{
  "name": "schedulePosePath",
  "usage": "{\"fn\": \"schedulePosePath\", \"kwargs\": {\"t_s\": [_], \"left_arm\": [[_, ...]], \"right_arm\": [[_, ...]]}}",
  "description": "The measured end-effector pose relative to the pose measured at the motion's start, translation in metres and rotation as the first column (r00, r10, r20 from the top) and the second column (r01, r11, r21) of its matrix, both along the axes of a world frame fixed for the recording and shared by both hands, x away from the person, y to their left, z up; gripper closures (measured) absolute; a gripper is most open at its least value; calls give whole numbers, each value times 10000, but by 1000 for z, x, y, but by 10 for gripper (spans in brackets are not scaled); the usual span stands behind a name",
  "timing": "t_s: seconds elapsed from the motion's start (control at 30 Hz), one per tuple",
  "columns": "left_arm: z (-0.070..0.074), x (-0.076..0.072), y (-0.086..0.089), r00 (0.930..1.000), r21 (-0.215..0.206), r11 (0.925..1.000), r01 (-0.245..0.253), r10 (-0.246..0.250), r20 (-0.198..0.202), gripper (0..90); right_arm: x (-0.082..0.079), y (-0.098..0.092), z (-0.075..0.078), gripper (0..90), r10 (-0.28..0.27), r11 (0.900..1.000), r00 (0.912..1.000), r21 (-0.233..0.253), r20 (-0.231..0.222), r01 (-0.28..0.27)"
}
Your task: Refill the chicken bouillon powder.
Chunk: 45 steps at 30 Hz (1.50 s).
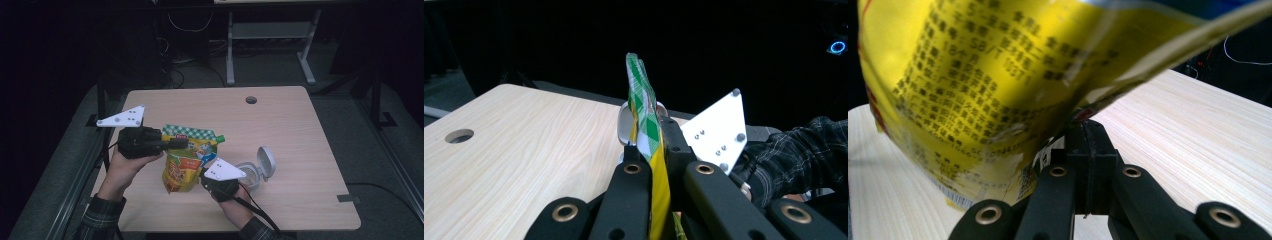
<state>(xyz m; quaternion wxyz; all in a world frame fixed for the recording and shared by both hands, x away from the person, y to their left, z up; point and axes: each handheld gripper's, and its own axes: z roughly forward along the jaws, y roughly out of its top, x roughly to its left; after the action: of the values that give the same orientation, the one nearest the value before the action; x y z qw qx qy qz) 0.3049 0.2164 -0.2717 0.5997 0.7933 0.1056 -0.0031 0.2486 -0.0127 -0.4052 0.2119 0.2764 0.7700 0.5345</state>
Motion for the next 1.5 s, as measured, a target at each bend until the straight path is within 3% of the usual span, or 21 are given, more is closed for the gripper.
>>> {"fn": "schedulePosePath", "kwargs": {"t_s": [0.27, 0.53, 0.83, 1.07, 1.5], "left_arm": [[0, 4, -10, 9996, 219, 9996, 182, -177, -228, 900], [6, 9, -24, 9985, 768, 9969, 156, -114, -544, 900], [13, 15, -44, 9975, 1527, 9870, 503, -419, -578, 900], [14, 23, -54, 9943, 1728, 9812, 856, -732, -771, 900], [13, 36, -81, 9821, 2605, 9503, 1706, -1427, -1228, 900]], "right_arm": [[-1, 5, -6, 900, 90, 10000, 9999, -20, 60, -90], [-4, 8, -10, 900, 88, 10000, 9995, 37, 319, -89], [-10, 10, -14, 900, 28, 9996, 9984, 280, 567, -43], [-12, 11, -15, 900, -92, 9995, 9963, 295, 853, 67], [-16, 15, -20, 900, -327, 9989, 9933, 371, 1111, 288]]}}
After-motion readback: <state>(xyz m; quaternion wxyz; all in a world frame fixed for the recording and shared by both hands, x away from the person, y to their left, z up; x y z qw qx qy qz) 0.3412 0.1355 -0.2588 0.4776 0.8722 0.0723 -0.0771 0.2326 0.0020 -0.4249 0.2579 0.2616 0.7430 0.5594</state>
